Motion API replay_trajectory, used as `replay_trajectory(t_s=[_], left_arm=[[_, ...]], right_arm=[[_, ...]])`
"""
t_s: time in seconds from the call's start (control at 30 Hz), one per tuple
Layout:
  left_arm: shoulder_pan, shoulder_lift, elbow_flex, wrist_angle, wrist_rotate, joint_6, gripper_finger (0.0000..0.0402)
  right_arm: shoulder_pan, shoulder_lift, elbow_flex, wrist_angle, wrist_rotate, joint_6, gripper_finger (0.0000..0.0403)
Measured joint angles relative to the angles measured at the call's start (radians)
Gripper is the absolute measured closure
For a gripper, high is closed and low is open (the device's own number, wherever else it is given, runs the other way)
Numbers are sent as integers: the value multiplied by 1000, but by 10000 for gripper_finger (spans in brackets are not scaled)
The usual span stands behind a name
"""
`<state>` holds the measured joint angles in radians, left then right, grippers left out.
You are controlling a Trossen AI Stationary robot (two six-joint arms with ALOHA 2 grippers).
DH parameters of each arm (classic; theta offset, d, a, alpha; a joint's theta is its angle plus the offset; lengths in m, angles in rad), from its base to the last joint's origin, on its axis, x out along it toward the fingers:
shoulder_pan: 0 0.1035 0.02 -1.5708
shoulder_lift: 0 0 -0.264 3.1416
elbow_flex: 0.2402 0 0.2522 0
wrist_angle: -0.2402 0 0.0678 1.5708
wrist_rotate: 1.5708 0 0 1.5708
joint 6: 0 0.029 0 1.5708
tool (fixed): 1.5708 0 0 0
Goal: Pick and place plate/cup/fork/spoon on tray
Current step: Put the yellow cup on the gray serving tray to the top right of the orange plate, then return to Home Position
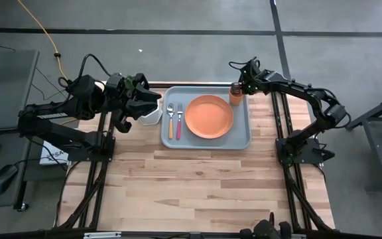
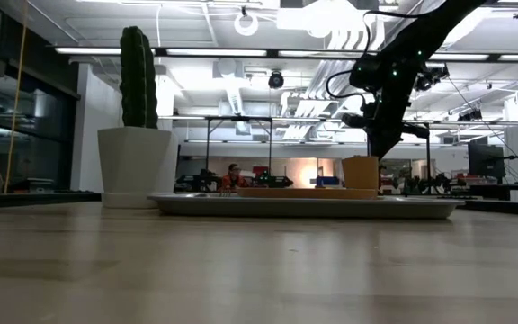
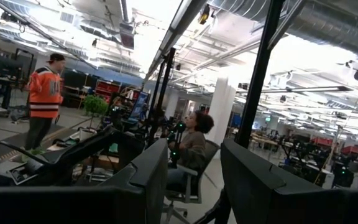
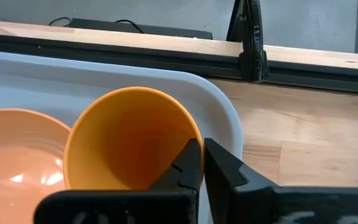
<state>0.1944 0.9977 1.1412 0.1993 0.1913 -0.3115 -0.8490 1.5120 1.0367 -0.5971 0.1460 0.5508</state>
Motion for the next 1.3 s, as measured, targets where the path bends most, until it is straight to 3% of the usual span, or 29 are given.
replay_trajectory(t_s=[0.63,1.03,1.3], left_arm=[[0,0,0,0,1,0,267],[0,1,0,0,1,0,267],[0,1,0,1,0,0,267]], right_arm=[[0,0,0,-10,-17,27,397],[0,-18,0,-31,-23,12,266],[-25,-152,0,-28,7,-9,225]])
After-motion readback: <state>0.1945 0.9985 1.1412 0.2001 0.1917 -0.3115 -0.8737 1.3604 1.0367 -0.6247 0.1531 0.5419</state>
